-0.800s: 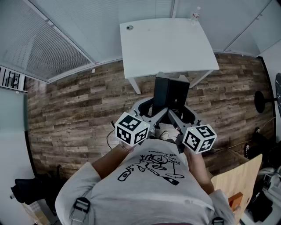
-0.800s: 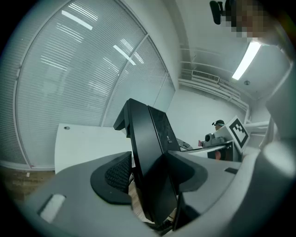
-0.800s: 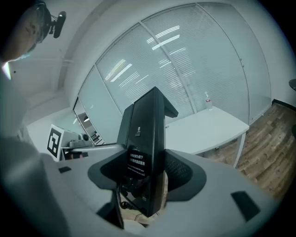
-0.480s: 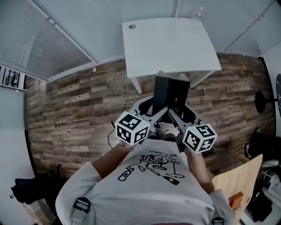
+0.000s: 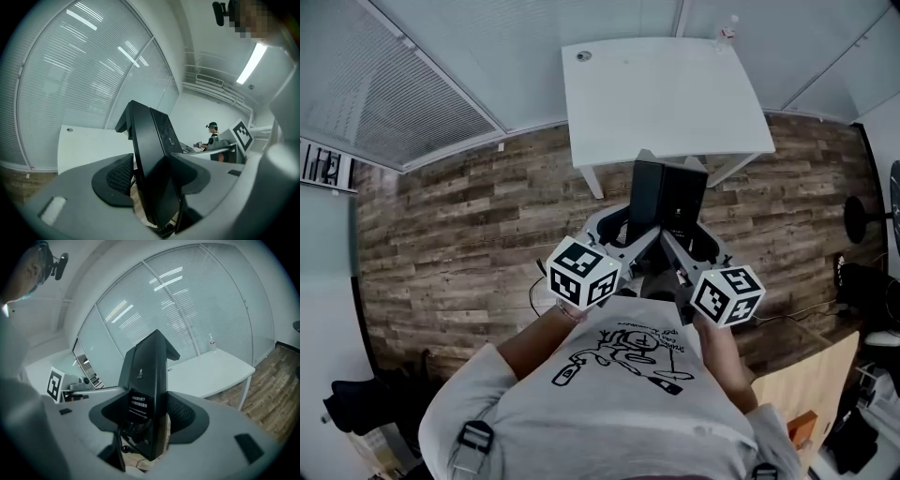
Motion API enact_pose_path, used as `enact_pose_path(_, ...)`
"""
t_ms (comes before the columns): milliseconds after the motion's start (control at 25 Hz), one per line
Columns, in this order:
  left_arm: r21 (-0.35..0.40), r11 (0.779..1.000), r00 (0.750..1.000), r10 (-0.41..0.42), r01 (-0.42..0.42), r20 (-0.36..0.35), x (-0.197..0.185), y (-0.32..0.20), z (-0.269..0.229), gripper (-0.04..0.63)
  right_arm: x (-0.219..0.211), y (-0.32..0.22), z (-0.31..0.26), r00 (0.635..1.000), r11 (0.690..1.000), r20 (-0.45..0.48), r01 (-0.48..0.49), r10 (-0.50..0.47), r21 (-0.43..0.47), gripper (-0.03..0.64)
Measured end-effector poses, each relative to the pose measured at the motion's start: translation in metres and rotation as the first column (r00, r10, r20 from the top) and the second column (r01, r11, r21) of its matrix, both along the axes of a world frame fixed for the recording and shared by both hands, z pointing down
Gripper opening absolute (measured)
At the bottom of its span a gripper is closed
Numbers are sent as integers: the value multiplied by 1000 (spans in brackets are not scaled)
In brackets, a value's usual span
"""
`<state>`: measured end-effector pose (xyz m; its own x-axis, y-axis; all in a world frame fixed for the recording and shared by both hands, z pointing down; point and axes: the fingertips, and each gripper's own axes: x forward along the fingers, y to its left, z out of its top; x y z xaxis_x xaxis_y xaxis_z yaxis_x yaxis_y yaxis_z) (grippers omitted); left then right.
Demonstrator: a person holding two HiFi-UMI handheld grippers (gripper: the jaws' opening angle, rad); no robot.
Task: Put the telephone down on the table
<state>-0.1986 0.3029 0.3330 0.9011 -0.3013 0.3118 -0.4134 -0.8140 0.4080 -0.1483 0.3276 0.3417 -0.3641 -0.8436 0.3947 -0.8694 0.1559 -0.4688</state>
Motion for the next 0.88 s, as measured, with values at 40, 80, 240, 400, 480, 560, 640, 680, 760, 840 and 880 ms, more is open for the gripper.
enact_pose_path(40, 1, 1000, 1000, -1, 1, 1, 1, -2, 1, 224, 1, -2, 1, 1000, 1000, 2, -1, 1, 0, 238)
enact_pose_path(80, 2, 1000, 1000, -1, 1, 2, 2, -4, 1, 224, 2, -4, 1, 1000, 1000, 4, -1, 1, 1, 238)
enact_pose_path(240, 5, 1000, 1000, -1, 1, 2, 11, -11, 1, 224, 11, -11, 1, 1000, 1000, 8, -2, 1, 7, 238)
enact_pose_path(400, 10, 1000, 1000, 1, -1, 6, 28, -23, 0, 224, 28, -23, 2, 1000, 1000, 17, -6, 6, 10, 238)
enact_pose_path(480, 11, 1000, 1000, 2, -2, 8, 39, -29, 1, 224, 39, -29, 2, 1000, 1000, 20, -6, 6, 11, 236)
enact_pose_path(560, 10, 1000, 1000, 2, -2, 10, 51, -35, 1, 224, 51, -35, 2, 1000, 1000, 21, -6, 6, 13, 238)
enact_pose_path(640, 9, 1000, 1000, 1, -1, 12, 64, -43, 2, 224, 64, -43, 3, 1000, 1000, 24, -8, 7, 14, 238)
enact_pose_path(680, 10, 1000, 1000, 1, -1, 13, 72, -48, 2, 224, 72, -48, 4, 1000, 1000, 28, -9, 9, 15, 238)
enact_pose_path(760, 11, 1000, 1000, 2, -2, 17, 89, -59, 2, 224, 89, -58, 4, 999, 1000, 33, -11, 11, 15, 238)
enact_pose_path(840, 10, 1000, 1000, 5, -5, 21, 107, -68, 1, 224, 107, -68, 3, 999, 1000, 34, -10, 10, 14, 238)
enact_pose_path(880, 10, 1000, 1000, 6, -6, 23, 116, -73, 1, 224, 115, -72, 3, 999, 1000, 35, -10, 9, 14, 238)
